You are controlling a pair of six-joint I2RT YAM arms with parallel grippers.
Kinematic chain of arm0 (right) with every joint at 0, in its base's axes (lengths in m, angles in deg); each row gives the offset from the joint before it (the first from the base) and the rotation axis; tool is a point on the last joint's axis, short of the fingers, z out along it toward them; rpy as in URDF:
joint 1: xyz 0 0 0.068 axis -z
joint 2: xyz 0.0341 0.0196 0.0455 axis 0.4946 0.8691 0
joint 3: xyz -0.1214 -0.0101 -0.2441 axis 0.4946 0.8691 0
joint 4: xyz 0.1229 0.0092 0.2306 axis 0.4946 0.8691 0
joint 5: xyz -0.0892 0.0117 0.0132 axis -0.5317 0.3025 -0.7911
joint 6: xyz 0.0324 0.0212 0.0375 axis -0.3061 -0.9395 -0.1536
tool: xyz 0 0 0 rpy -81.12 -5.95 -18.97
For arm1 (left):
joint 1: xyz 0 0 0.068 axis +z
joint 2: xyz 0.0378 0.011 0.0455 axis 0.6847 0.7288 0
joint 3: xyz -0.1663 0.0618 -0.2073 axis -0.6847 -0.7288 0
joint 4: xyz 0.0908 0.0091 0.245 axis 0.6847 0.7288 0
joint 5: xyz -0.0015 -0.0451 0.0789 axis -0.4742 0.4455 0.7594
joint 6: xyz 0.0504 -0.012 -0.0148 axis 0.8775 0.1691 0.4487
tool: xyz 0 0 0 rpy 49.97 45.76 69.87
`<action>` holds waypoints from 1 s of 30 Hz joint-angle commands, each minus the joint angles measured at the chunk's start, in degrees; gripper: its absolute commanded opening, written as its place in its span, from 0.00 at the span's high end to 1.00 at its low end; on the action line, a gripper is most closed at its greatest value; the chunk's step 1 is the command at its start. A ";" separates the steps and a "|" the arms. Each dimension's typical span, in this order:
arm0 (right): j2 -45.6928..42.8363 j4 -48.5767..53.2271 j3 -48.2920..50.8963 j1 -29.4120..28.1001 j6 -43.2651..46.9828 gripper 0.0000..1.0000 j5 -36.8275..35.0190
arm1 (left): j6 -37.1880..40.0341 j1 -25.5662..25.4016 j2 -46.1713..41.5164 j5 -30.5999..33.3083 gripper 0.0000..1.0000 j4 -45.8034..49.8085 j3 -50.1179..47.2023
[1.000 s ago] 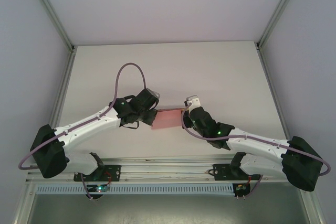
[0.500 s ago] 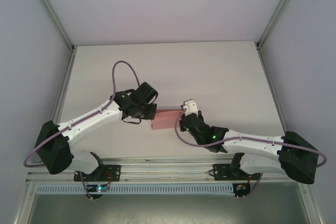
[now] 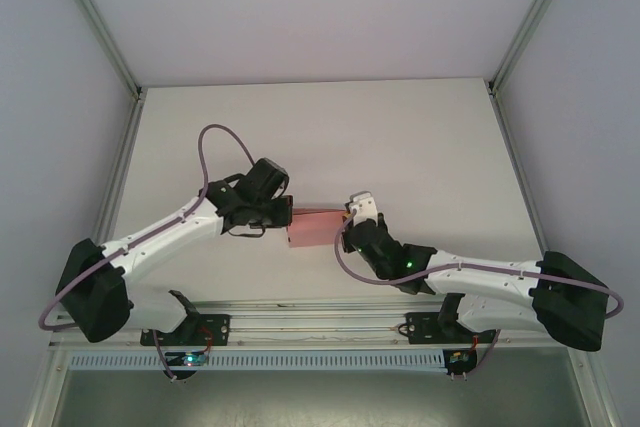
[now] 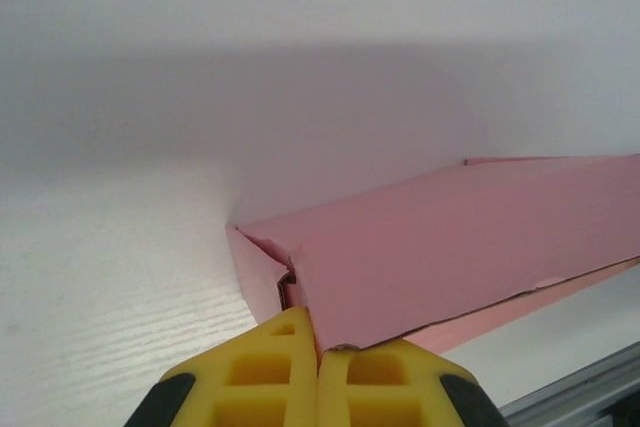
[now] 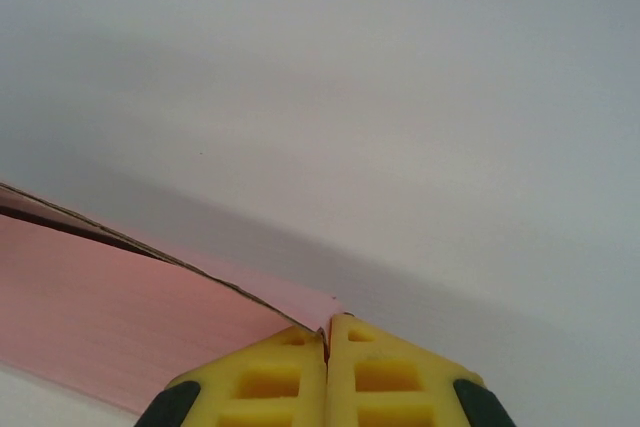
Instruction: Assemble paper box
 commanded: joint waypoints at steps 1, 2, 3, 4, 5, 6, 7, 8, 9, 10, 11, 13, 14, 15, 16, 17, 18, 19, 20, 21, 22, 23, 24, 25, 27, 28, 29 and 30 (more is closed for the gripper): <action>-0.67 1.27 2.24 -0.65 0.73 1.00 0.58 | 2.45 -1.71 -1.30 5.50 1.00 -1.62 -3.48; -0.87 0.63 2.66 -0.60 1.05 1.00 0.78 | 3.25 -2.45 -2.01 7.23 1.00 -2.10 -4.40; -1.14 -0.43 3.18 -0.64 1.52 1.00 1.37 | 4.08 -3.26 -2.62 8.43 1.00 -2.93 -5.33; -1.33 -1.56 3.80 -0.64 1.77 1.00 1.54 | 3.98 -4.13 -3.17 10.29 1.00 -3.76 -6.39; -1.59 -2.58 4.41 -0.71 1.84 1.00 1.75 | 4.95 -4.83 -3.72 10.89 1.00 -5.30 -7.82; -1.69 -3.78 4.96 -0.72 2.54 1.00 2.33 | 6.31 -5.73 -3.91 12.00 1.00 -6.44 -8.91; -1.87 -4.48 5.35 -0.69 2.83 1.00 2.51 | 6.52 -6.50 -4.11 14.22 1.00 -6.83 -9.89; -2.02 -4.51 5.56 -0.69 2.75 1.00 2.50 | 7.01 -7.10 -4.14 15.63 1.00 -7.35 -10.90; -2.12 -4.79 5.77 -0.77 3.19 1.00 2.63 | 7.35 -7.48 -4.04 16.73 1.00 -7.75 -11.74; -2.20 -5.12 5.90 -0.78 3.76 1.00 2.83 | 7.24 -7.89 -4.02 17.54 1.00 -8.13 -12.40; -2.35 -5.04 6.03 -0.77 4.10 1.00 2.58 | 8.00 -8.40 -4.17 17.49 1.00 -9.10 -13.10; -2.62 -4.90 6.24 -0.77 4.58 1.00 2.16 | 8.55 -10.14 -4.14 20.34 1.00 -10.33 -14.22; -2.66 -4.86 6.27 -0.77 4.72 1.00 2.07 | 8.61 -10.76 -3.96 21.54 1.00 -10.74 -14.50; -2.66 -4.84 6.29 -0.77 4.59 1.00 2.14 | 8.37 -11.02 -3.53 22.33 1.00 -10.91 -14.54; -2.57 -5.08 6.43 -0.78 4.57 1.00 2.45 | 8.14 -11.20 -3.05 22.19 1.00 -11.41 -14.60; -2.48 -5.59 6.58 -0.77 4.66 1.00 2.83 | 8.03 -11.45 -2.57 22.03 1.00 -12.26 -14.92; -2.36 -5.98 6.90 -0.78 4.44 1.00 3.11 | 7.86 -11.88 -2.23 21.82 1.00 -13.42 -15.31; -2.22 -6.26 7.04 -0.77 4.31 1.00 3.19 | 7.91 -12.44 -1.94 21.64 1.00 -14.57 -15.76; -2.15 -6.59 7.24 -0.77 4.29 1.00 3.37 | 7.75 -13.05 -1.82 22.06 1.00 -15.41 -16.16; -2.06 -6.79 7.39 -0.77 4.10 1.00 3.56 | 7.74 -13.69 -1.82 22.27 1.00 -16.39 -16.75; -1.96 -6.96 7.61 -0.77 3.86 1.00 3.57 | 7.60 -14.13 -1.96 22.26 1.00 -17.48 -17.49; -1.87 -7.28 7.81 -0.79 3.76 1.00 3.65 | 7.24 -14.41 -2.02 22.34 1.00 -18.84 -18.31; -1.78 -7.56 8.05 -0.80 3.59 1.00 3.78 | 6.87 -14.44 -2.18 21.66 1.00 -20.07 -19.05; -1.73 -7.61 8.16 -0.80 3.15 1.00 3.79 | 7.04 -14.67 -2.39 21.05 1.00 -21.20 -19.80; -2.17 -7.68 8.36 -0.77 2.53 1.00 3.95 | 6.81 -15.31 -2.95 21.69 1.00 -22.13 -20.91; -2.54 -7.75 8.41 -0.77 2.38 0.99 4.24 | 6.86 -15.68 -3.22 22.08 1.00 -22.50 -21.59; -2.86 -7.60 8.44 -0.77 2.30 0.94 4.71 | 6.51 -15.96 -3.45 22.88 1.00 -22.56 -22.06; -3.21 -6.97 8.44 -0.78 2.47 0.88 5.35 | 6.37 -16.10 -3.46 23.52 1.00 -22.97 -22.65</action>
